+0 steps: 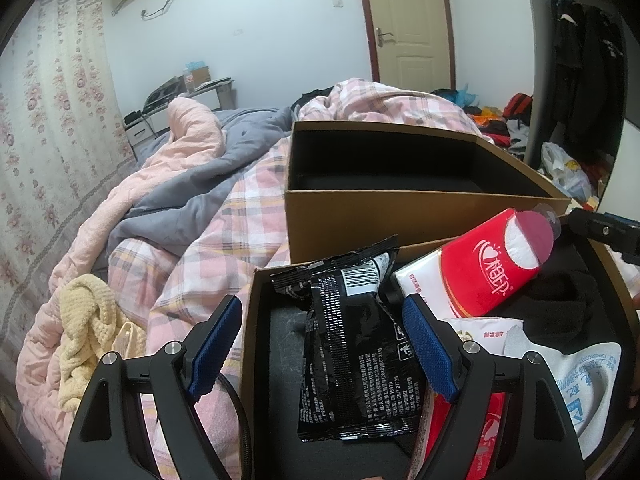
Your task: Organize soft objects
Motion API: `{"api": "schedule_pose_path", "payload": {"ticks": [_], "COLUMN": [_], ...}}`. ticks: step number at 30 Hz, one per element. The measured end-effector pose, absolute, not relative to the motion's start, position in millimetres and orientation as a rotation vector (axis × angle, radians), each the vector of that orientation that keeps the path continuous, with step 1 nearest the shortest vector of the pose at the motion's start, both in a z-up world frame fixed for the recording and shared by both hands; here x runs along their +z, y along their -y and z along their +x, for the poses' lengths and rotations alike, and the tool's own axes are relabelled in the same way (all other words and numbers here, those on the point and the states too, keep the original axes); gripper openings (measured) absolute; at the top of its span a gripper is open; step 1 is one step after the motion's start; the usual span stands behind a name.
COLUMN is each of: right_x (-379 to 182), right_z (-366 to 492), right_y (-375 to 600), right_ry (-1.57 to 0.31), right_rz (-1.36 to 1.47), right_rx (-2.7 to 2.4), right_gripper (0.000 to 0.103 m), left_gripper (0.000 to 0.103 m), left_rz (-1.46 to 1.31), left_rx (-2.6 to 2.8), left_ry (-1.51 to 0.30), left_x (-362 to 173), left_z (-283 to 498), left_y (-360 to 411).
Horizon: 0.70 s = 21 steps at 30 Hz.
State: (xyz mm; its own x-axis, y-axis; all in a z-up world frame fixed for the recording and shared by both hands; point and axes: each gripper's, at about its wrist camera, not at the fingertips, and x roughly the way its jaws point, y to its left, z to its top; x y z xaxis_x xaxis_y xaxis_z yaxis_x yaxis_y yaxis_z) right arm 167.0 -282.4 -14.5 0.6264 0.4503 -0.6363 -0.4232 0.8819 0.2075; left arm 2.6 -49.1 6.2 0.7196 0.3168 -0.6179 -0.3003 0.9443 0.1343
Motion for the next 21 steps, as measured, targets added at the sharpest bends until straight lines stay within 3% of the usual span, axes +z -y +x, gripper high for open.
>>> {"api": "schedule_pose_path", "payload": {"ticks": [8,21], "right_x": [7.7,-12.4], "right_z": [144.6,52.9], "right_y": [290.2,203.9], "right_ry": [-0.74,-0.912], "right_rz": [0.13,-0.283], "right_rx": [0.73,1.019], "right_gripper": [0.102,0.102], "left_gripper": [0.08,0.08], "left_rz": [-0.04,-0.126], "left_rx": [0.334,0.329], "left_ry": [-0.657,-0.662], "left_x": [13.2,11.5], "left_z": [-8.4,-14.7], "left_y": [38.2,21.3]}}
